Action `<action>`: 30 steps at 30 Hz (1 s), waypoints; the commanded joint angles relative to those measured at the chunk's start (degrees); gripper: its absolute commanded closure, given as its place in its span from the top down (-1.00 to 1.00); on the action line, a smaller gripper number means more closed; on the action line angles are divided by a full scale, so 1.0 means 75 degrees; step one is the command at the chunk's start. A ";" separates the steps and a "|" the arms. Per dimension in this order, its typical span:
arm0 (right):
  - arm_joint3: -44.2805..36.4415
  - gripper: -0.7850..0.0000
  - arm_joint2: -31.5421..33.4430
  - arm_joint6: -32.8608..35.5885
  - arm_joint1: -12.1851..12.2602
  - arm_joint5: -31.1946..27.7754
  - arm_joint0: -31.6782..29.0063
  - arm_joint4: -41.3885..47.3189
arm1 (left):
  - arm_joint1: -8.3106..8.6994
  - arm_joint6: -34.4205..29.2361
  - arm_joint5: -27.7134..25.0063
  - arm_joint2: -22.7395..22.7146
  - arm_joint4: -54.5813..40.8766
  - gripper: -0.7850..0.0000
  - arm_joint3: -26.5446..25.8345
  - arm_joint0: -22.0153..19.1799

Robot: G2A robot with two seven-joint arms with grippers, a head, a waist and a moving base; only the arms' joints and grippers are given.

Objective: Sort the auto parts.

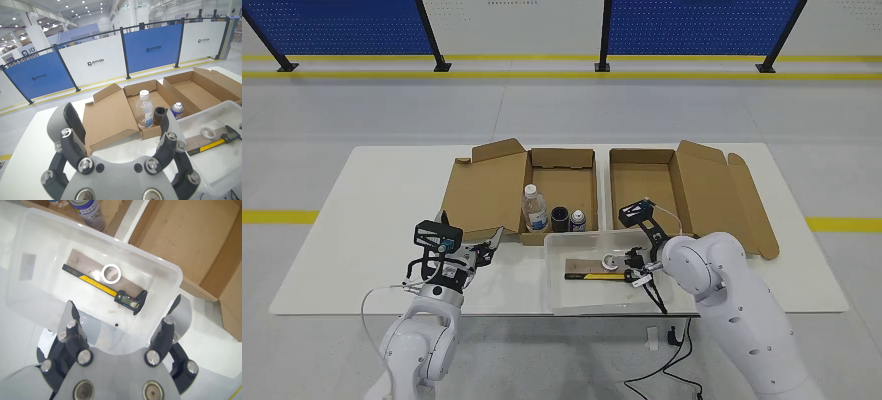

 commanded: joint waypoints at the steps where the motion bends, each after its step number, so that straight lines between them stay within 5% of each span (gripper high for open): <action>1: 0.0264 1.00 -0.0210 -0.0182 -0.0057 0.0265 0.0070 -0.0028 | 0.0000 0.0000 0.0000 0.0000 -0.0001 1.00 0.0000 0.0000; 12: 0.1227 1.00 -0.0943 -0.0696 -0.0295 0.0896 0.0422 -0.0307 | 0.0000 0.0000 0.0000 0.0000 -0.0001 1.00 0.0000 0.0000; 30: 0.1061 1.00 -0.0878 -0.1026 -0.0304 0.0821 0.0218 -0.0147 | 0.0000 0.0000 0.0000 0.0000 -0.0001 1.00 0.0000 0.0000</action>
